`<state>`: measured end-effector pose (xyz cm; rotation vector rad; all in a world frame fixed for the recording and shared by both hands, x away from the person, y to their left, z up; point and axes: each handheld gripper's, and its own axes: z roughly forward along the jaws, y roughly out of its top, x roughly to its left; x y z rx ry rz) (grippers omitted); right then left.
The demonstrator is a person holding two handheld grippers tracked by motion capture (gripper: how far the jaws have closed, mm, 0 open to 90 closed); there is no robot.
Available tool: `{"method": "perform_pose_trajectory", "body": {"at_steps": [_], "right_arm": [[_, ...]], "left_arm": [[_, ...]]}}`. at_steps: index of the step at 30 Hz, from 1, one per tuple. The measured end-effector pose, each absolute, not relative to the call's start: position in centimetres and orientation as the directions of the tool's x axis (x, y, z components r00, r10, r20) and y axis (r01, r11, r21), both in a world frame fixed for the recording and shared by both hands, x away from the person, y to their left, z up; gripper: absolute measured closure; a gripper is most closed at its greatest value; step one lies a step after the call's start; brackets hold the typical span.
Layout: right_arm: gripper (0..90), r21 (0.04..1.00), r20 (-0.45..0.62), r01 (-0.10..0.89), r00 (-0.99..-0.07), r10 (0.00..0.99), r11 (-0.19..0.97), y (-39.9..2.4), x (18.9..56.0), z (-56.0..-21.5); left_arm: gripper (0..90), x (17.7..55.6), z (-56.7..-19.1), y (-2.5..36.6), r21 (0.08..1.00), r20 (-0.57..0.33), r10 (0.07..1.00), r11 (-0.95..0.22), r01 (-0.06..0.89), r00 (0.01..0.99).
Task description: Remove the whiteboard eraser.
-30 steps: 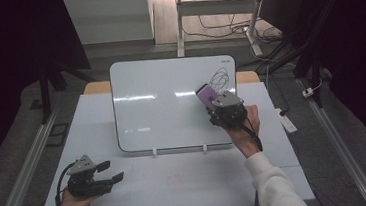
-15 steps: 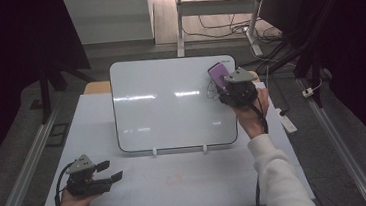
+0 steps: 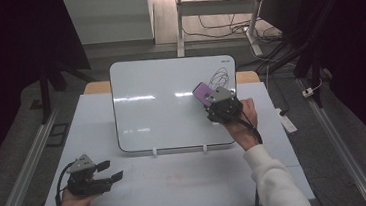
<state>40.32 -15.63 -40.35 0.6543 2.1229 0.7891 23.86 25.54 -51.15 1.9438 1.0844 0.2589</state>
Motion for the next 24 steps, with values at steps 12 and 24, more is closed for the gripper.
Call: {"method": "perform_pose_trajectory", "body": {"at_steps": [12, 24], "right_arm": [[40.4, 0.791, -0.418, 0.246, -0.451, 0.789, 0.560, -18.7, 44.2, -35.8], [40.6, 0.731, -0.446, 0.250, -0.530, 0.722, 0.635, -17.2, 42.8, -37.5]], "left_arm": [[30.2, 23.9, -51.2, 25.8, 0.771, -0.218, 0.773, -0.238, 0.591, 0.596], [30.2, 24.0, -51.2, 25.8, 0.771, -0.218, 0.773, -0.237, 0.590, 0.596]]}}
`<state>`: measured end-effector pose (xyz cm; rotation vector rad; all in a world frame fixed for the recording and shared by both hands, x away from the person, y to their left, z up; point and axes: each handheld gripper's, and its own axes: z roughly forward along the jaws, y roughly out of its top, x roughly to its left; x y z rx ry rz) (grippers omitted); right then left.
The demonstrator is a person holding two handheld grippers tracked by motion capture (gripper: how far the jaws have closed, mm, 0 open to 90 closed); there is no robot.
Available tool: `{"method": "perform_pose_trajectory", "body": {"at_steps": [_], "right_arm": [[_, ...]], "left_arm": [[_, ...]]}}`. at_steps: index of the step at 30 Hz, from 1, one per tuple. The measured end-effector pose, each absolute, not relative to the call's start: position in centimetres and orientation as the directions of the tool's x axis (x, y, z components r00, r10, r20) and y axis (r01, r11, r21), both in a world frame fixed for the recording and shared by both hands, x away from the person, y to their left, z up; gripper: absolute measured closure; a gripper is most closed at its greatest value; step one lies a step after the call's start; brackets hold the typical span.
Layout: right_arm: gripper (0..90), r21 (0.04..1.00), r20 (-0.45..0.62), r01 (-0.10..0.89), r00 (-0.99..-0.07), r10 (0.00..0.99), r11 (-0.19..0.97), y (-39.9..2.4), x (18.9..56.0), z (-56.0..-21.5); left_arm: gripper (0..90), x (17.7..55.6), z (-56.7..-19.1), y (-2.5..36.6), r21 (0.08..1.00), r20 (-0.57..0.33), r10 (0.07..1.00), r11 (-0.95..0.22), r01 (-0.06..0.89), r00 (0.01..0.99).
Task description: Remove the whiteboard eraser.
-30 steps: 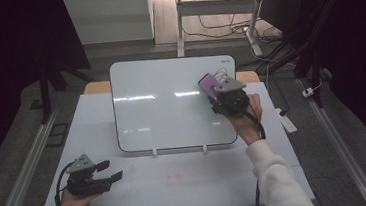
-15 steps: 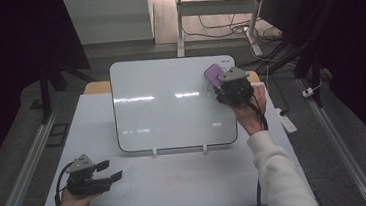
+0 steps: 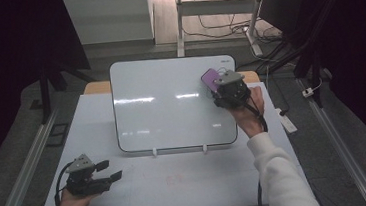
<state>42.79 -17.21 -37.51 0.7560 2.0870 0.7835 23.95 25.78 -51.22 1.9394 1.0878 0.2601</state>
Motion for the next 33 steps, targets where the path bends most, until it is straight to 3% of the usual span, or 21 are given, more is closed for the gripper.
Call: {"method": "perform_pose_trajectory", "body": {"at_steps": [12, 27, 33], "right_arm": [[40.6, 0.657, -0.515, 0.189, -0.593, 0.618, 0.729, -15.3, 40.0, -40.7], [40.5, 0.788, -0.381, 0.273, -0.489, 0.785, 0.552, -18.9, 44.6, -35.4], [40.5, 0.784, -0.401, 0.268, -0.470, 0.787, 0.560, -18.5, 45.1, -34.8]], "left_arm": [[30.2, 23.9, -51.2, 25.6, 0.771, -0.216, 0.772, -0.241, 0.590, 0.598], [30.2, 23.9, -51.2, 25.7, 0.771, -0.219, 0.772, -0.238, 0.591, 0.596], [30.2, 23.9, -51.2, 25.7, 0.771, -0.216, 0.771, -0.241, 0.589, 0.599]]}}
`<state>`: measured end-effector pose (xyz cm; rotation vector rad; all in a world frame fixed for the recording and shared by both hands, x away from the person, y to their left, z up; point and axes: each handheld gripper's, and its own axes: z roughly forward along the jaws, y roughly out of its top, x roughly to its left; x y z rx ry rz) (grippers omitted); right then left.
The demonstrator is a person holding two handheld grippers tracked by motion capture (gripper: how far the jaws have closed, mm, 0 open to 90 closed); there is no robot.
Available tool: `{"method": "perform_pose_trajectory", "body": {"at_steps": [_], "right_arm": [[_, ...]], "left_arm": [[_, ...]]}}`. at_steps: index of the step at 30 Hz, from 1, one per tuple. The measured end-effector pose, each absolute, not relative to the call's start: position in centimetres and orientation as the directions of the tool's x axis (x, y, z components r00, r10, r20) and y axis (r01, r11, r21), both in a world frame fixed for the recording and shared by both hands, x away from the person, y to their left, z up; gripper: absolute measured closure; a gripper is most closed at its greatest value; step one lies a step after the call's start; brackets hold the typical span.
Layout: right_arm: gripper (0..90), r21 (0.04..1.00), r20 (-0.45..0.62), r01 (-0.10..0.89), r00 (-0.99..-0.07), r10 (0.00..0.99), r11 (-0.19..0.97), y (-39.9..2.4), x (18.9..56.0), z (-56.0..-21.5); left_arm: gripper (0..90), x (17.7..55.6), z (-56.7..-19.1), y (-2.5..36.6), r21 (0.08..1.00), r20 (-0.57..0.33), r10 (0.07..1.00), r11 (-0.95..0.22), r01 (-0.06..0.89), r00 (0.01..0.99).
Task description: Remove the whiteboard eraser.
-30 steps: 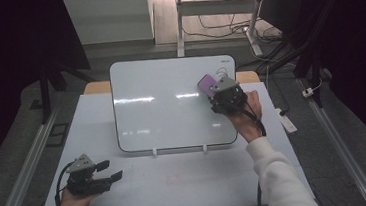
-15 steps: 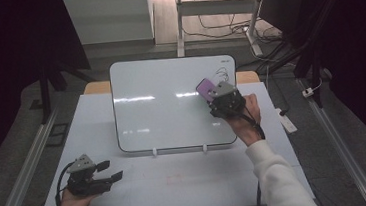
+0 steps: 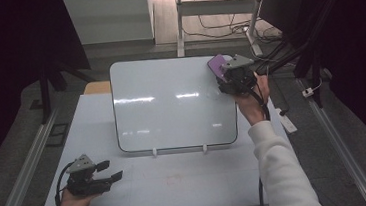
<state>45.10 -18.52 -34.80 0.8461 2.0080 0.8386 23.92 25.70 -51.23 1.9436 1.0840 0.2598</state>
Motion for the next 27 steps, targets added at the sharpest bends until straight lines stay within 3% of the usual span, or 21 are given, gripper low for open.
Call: {"method": "perform_pose_trajectory", "body": {"at_steps": [14, 18, 27], "right_arm": [[40.6, 0.625, -0.557, 0.133, -0.615, 0.559, 0.769, -14.0, 39.2, -41.7], [40.6, 0.632, -0.548, 0.147, -0.609, 0.573, 0.761, -14.5, 39.6, -41.3], [40.6, 0.731, -0.471, 0.213, -0.530, 0.705, 0.649, -17.3, 43.2, -37.2]], "left_arm": [[30.1, 23.9, -51.3, 25.4, 0.767, -0.217, 0.769, -0.247, 0.593, 0.601], [30.1, 23.9, -51.3, 25.3, 0.766, -0.214, 0.768, -0.251, 0.591, 0.604], [30.0, 23.9, -51.4, 25.5, 0.766, -0.217, 0.767, -0.250, 0.592, 0.604]]}}
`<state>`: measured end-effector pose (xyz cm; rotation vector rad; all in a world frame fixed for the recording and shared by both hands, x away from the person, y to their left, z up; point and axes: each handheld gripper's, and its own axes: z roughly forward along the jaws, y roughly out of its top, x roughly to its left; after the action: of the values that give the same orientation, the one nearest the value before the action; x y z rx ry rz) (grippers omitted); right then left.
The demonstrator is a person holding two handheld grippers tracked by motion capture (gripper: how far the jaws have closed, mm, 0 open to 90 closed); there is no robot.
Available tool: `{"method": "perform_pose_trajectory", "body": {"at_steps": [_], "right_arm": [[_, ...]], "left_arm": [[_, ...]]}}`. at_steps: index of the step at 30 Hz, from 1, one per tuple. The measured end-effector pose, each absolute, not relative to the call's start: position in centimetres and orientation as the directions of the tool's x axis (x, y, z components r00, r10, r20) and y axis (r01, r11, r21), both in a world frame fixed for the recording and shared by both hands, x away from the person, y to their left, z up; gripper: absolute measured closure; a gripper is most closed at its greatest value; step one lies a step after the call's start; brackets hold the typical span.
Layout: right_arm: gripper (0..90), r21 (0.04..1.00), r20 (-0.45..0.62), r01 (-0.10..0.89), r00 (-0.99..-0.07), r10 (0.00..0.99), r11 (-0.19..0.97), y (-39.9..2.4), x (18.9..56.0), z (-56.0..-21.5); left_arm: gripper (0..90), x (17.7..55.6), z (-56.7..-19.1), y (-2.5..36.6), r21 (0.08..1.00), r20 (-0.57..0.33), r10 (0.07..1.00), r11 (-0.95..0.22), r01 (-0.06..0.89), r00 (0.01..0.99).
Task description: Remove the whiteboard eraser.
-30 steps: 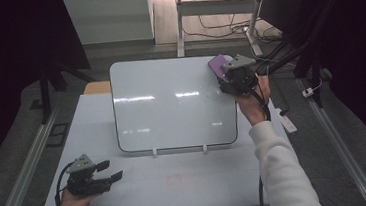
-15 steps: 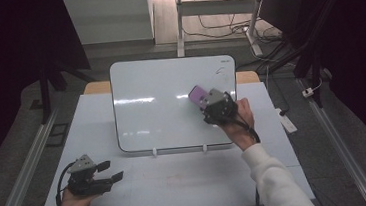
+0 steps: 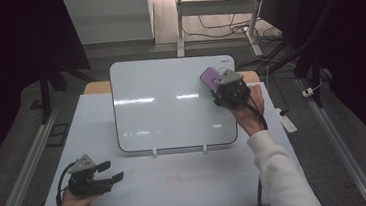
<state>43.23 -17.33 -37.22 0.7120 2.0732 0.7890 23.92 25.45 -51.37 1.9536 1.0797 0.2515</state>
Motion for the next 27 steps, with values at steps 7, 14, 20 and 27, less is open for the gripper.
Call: {"method": "perform_pose_trajectory", "body": {"at_steps": [7, 14, 20, 27], "right_arm": [[40.6, 0.774, -0.434, 0.244, -0.469, 0.769, 0.585, -18.9, 45.7, -34.3], [40.6, 0.769, -0.447, 0.238, -0.462, 0.766, 0.593, -18.9, 46.1, -33.8], [40.6, 0.734, -0.475, 0.196, -0.537, 0.698, 0.650, -16.7, 44.9, -35.4], [40.6, 0.698, -0.513, 0.149, -0.579, 0.634, 0.700, -15.6, 42.4, -38.3]], "left_arm": [[30.0, 23.9, -51.4, 25.6, 0.766, -0.218, 0.768, -0.248, 0.593, 0.603], [30.0, 23.9, -51.4, 25.5, 0.766, -0.218, 0.766, -0.250, 0.593, 0.605], [30.0, 23.9, -51.4, 25.4, 0.765, -0.218, 0.765, -0.252, 0.593, 0.606], [30.0, 23.9, -51.4, 25.4, 0.763, -0.218, 0.764, -0.254, 0.594, 0.607]]}}
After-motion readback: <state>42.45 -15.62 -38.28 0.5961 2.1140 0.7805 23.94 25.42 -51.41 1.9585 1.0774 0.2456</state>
